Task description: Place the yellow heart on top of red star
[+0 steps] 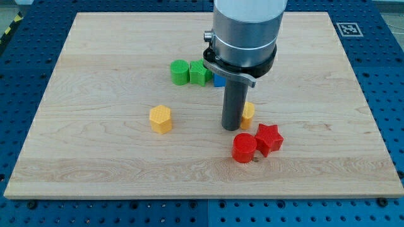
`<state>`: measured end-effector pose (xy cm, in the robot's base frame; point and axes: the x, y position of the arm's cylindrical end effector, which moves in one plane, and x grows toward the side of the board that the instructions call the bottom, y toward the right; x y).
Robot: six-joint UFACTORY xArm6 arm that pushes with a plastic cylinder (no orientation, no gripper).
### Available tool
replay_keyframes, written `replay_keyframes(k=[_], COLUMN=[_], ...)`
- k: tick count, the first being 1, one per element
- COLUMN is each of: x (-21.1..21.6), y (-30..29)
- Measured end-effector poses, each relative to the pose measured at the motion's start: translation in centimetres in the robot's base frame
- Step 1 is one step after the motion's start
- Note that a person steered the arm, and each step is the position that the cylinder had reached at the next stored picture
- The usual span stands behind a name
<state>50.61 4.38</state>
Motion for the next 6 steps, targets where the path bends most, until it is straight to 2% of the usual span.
replay_keyframes(k=[1,2,4,5,6], x=[-0.1,-3.8,-3.1,-3.1,-6.2], y=[0.0,-0.8,3.5,3.4,6.1])
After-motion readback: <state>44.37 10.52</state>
